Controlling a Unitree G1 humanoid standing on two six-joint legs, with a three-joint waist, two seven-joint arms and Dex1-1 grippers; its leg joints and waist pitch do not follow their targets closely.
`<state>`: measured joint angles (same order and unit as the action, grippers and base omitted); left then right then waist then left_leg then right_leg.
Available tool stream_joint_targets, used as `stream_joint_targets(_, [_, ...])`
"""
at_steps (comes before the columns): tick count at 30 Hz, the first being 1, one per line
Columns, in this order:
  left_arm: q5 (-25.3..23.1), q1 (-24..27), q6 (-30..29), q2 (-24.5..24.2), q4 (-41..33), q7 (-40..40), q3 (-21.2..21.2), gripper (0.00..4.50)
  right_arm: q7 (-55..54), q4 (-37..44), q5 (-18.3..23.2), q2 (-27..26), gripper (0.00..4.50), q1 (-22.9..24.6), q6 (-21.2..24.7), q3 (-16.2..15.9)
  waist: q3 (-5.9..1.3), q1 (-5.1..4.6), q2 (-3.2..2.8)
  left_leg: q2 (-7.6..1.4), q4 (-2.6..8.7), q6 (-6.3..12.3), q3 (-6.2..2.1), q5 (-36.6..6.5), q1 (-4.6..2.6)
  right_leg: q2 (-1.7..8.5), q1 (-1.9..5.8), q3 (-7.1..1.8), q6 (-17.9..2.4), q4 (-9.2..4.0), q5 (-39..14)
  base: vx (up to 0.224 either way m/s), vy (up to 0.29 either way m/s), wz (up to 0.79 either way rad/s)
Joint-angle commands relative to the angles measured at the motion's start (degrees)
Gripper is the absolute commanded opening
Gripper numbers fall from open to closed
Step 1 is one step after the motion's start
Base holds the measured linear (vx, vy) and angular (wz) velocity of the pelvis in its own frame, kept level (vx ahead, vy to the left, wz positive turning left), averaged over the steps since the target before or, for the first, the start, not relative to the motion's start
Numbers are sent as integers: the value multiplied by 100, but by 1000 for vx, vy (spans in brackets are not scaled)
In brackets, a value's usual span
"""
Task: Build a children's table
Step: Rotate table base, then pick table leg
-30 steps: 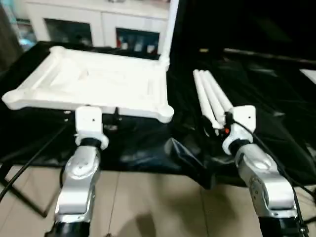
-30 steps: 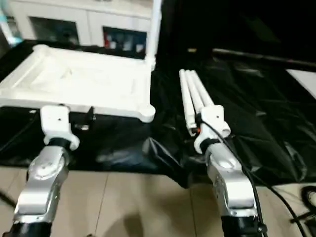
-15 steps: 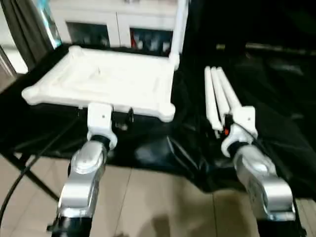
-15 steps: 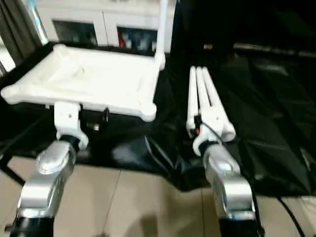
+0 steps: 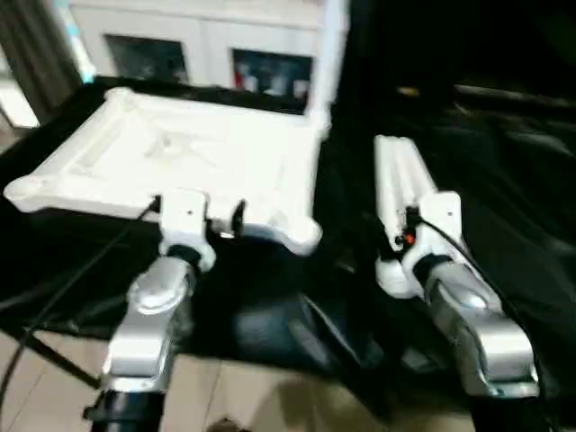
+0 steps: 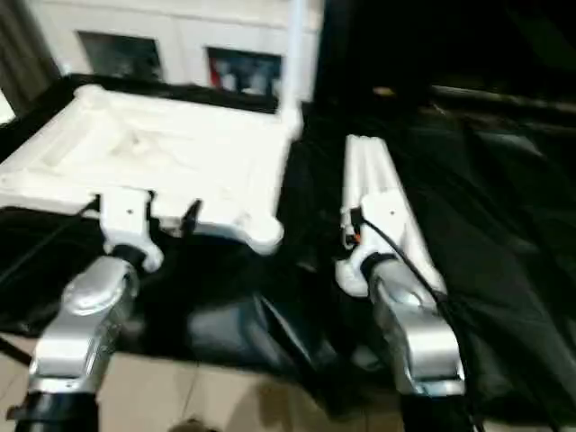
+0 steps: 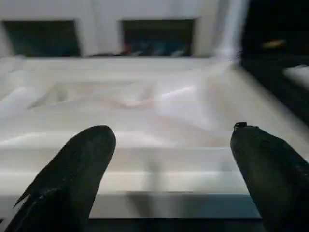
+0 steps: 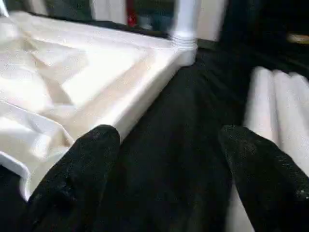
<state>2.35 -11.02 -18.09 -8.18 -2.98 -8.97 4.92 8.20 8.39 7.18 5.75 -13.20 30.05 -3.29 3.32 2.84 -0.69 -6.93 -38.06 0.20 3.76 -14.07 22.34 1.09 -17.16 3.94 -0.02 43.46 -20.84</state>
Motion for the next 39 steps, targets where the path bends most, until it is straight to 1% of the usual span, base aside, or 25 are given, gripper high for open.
stream_joint_targets(1, [-14, -72, -28, 130, -104, 7, -172, 447, -38, 23, -2, 181, 376, 38, 122, 153, -434, -181, -79, -1030, 571, 2399, -698, 1202, -986, 230, -827, -123, 518, 141, -64, 199, -16, -8])
stream_joint_targets(2, [-21, -68, -22, 137, -108, 10, -164, 447, -49, 22, 6, 184, 376, 22, 195, 146, -379, -176, -17, -896, 676, 2408, -492, 1196, -861, 229, -908, -121, 647, 174, 384, 166, 5, 10])
stream_joint_targets(3, [-22, -61, -21, 141, -116, 9, -164, 447, -51, 23, 5, 184, 376, 19, 218, 145, -346, -193, 40, -877, 727, 2460, -415, 1110, -812, 268, -937, -172, 598, 112, 612, 137, -43, -4])
stream_joint_targets(4, [22, -41, 37, 157, -139, -13, -148, 447, -64, 35, 0, 182, 376, 13, 284, 144, -274, -195, 213, -729, 795, 2391, -209, 695, -676, 401, -899, -326, 261, -254, 1223, 137, -43, -4])
stream_joint_targets(5, [57, -20, 63, 150, -170, -58, -149, 447, -95, 63, 5, 175, 376, -3, 448, 148, -302, -142, 543, -127, 476, 1847, 187, -52, -365, 602, -452, -702, 115, -969, 1756, 116, -110, -3])
stream_joint_targets(6, [88, 2, 87, 123, -198, -101, -169, 447, -114, 89, -3, 163, 376, -23, 618, 157, -267, 3, 658, 159, 191, 1454, 296, -315, -94, 866, -186, -994, 397, -1348, 762, 129, -141, 7])
stream_joint_targets(7, [97, 67, 156, -5, -260, -274, -254, 447, -124, 139, -11, 175, 376, -96, 995, 119, -360, 103, 587, 133, -89, 770, 80, -37, -46, 1251, 106, -1229, 152, -1293, 469, 129, -141, 7])
stream_joint_targets(8, [158, 123, 202, -119, -321, -461, -289, 447, -23, 200, 74, 197, 376, -144, 1243, 71, -365, 98, 522, 74, 107, 248, -1, 961, 15, 1037, 150, -1029, 54, -1004, 2556, 129, -125, 3])
stream_joint_targets(9, [197, 150, 217, -170, -354, -563, -292, 447, 47, 237, 133, 206, 376, -163, 1354, 45, -341, 66, 494, 54, 236, 77, 19, 1341, 23, 909, 120, -909, -14, -911, 3724, 89, -89, -5])
stream_joint_targets(10, [278, 164, 192, -211, -370, -678, -271, 447, 66, 271, 178, 181, 376, -165, 1355, 58, -335, -32, 400, -23, 450, -141, 65, 2030, 12, 581, 11, -629, -74, -764, 5316, 89, -89, -5])
stream_joint_targets(11, [307, 178, 149, -342, -381, -855, -279, 447, 37, 278, 222, 132, 376, -200, 1409, 93, -376, -43, 301, -160, 496, -204, 84, 1841, -90, 484, -33, -541, -229, -781, 5307, 0, 0, 0])
stream_joint_targets(12, [314, 180, 143, -366, -381, -889, -280, 450, 27, 276, 228, 121, 394, -207, 1420, 102, -358, -73, 294, -224, 520, -265, 84, 1623, -103, 473, -42, -531, -370, -812, 4921, 0, 0, 0])
stream_joint_targets(14, [285, 168, 160, -538, -362, -1063, -285, 450, -89, 222, 253, 67, 405, -306, 1609, 175, -267, -107, 232, -463, 669, -497, 52, 233, -246, 561, -112, -518, -1002, -1024, 2180, 0, 0, 0])
stream_joint_targets(15, [291, 157, 178, -602, -347, -1137, -277, 450, -121, 202, 245, 65, 415, -355, 1740, 189, -244, -111, 227, -477, 691, -500, 81, -25, -271, 588, -127, -543, -1132, -1065, 1689, 0, 0, 0])
stream_joint_targets(16, [400, 144, 121, -623, -349, -1244, -242, 450, -138, 183, 234, 66, 415, -394, 1825, 193, -200, -103, 193, -519, 724, -502, 122, -487, -311, 606, -186, -547, -1286, -1139, 808, 0, 0, 0])
stream_joint_targets(17, [400, 144, 121, -623, -349, -1244, -242, 450, -138, 183, 234, 66, 428, -394, 1825, 193, -151, -104, 202, -534, 748, -509, 198, -987, -355, 614, -265, -554, -1307, -1219, 9, -59, 6, 14])
stream_joint_targets(18, [589, 138, -2, -641, -375, -1396, -203, 450, -150, 171, 237, 57, 433, -444, 1972, 208, -130, -96, 198, -536, 754, -528, 233, -1203, -377, 627, -295, -555, -1286, -1247, -365, -57, 2, 17])
stream_joint_targets(19, [865, 124, -314, -801, -502, -1755, -262, 450, -180, 123, 149, 90, 438, -594, 2347, 160, -102, -101, 209, -529, 767, -584, 268, -1559, -410, 629, -355, -554, -1171, -1292, -1028, -57, 2, 17])
stream_joint_targets(20, [904, 118, -381, -888, -547, -1882, -325, 450, -201, 100, 108, 94, 438, -656, 2475, 152, -118, -95, 191, -537, 792, -641, 258, -1601, -365, 645, -337, -550, -1035, -1285, -1293, -53, 6, 9])
stream_joint_targets(24, [1010, 97, -491, -1215, -718, -2376, -534, 450, -414, -9, -61, 135, 444, -930, 2780, 96, -142, -67, 185, -557, 806, -706, 293, -1341, -328, 665, -350, -567, -865, -1279, -1085, 0, 0, 0])
stream_joint_targets(28, [1152, 57, -596, -1365, -843, -2649, -534, 450, -587, -52, -182, 139, 444, -1103, 2839, 120, -186, -53, 183, -552, 785, -704, 339, -814, -260, 661, -289, -566, -955, -1211, -401, 0, 0, 0])
stream_joint_targets(33, [1405, 199, -923, -1668, -1179, -3032, -681, 450, -757, -93, -321, 191, 444, -1234, 3388, 152, -247, -37, 183, -534, 745, -700, 357, -97, -228, 625, -224, -546, -1052, -1093, 621, 0, 0, 0])
stream_joint_targets(34, [1478, 261, -1004, -1737, -1290, -3139, -719, 450, -774, -91, -327, 192, 444, -1236, 3500, 164, -249, -36, 180, -526, 734, -688, 369, 102, -210, 616, -203, -543, -1116, -1059, 1036, 0, 0, 0])
stream_joint_targets(36, [1578, 314, -1108, -1796, -1395, -3245, -734, 450, -772, -92, -298, 157, 444, -1233, 3592, 211, -242, -29, 173, -523, 736, -659, 378, 66, -210, 621, -195, -546, -1144, -1063, 1098, 0, 0, 0])
stream_joint_targets(39, [1685, 360, -1239, -1893, -1519, -3403, -765, 450, -795, -127, -274, 130, 444, -1236, 3791, 233, -212, -29, 184, -531, 759, -690, 386, -156, -217, 620, -202, -548, -1126, -1100, 718, 0, 0, 0])
